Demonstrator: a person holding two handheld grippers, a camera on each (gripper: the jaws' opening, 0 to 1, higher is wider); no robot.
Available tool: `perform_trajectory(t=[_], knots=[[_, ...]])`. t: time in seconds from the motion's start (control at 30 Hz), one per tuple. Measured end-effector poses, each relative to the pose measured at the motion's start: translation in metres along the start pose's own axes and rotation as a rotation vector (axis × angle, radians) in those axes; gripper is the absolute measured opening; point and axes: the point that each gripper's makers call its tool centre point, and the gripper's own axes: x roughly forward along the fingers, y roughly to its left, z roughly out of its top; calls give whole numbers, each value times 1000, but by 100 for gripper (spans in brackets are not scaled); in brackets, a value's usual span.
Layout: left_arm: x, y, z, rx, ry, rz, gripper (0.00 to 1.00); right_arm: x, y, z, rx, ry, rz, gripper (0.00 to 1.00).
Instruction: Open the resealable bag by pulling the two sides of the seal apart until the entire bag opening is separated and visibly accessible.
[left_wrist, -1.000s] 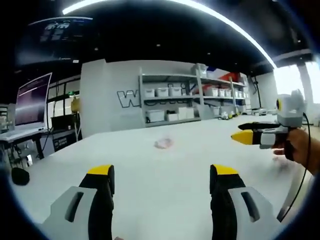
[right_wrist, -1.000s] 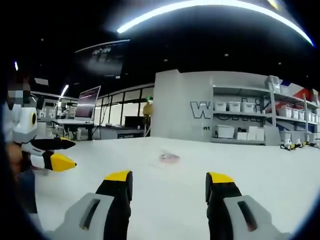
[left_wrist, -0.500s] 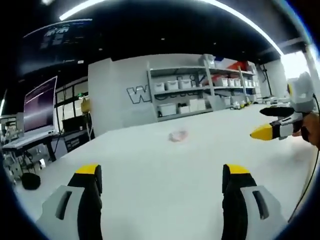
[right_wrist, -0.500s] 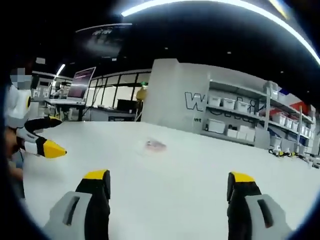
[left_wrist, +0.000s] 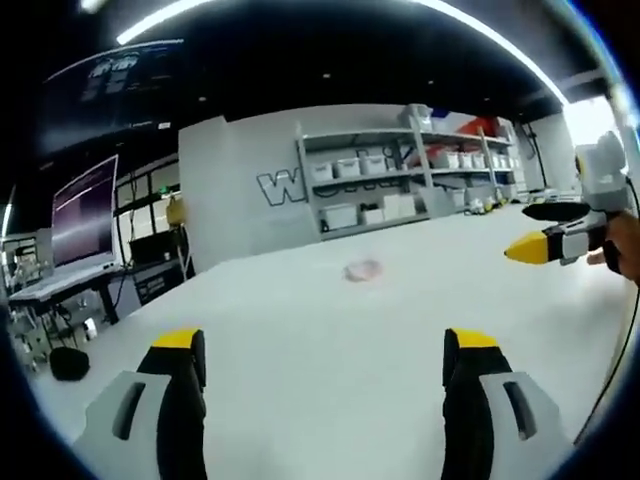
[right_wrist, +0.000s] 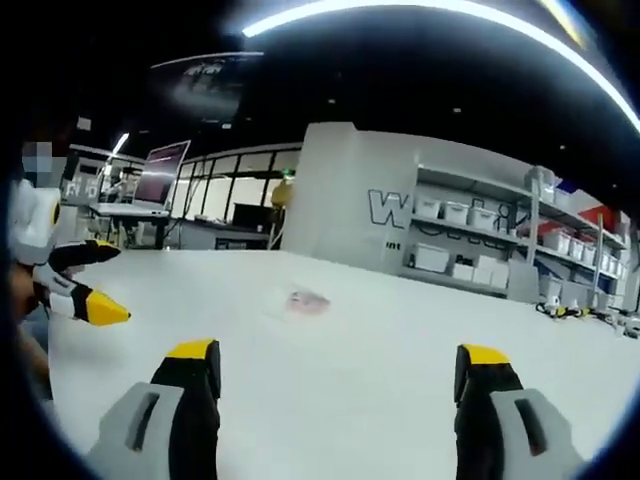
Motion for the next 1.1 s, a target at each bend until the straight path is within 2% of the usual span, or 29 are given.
perform_trajectory(t=[0.17,0.27,0.43,0.57,1.1], knots=[[0,7,6,-30,-26,25,95,0,3,3,5,-14,8,100],[1,4,1,-28,-7,14,98,1,2,0,-3,-3,4,100],[1,1,-6,-74,20,2,100,0,-1,-3,2,4,-2,100],[0,5,-6,-124,9,7,100,0,0,-2,13,-4,2,100],[-1,7,-1,-109,-16,16,98,-1,6,3,34,-17,25,98]])
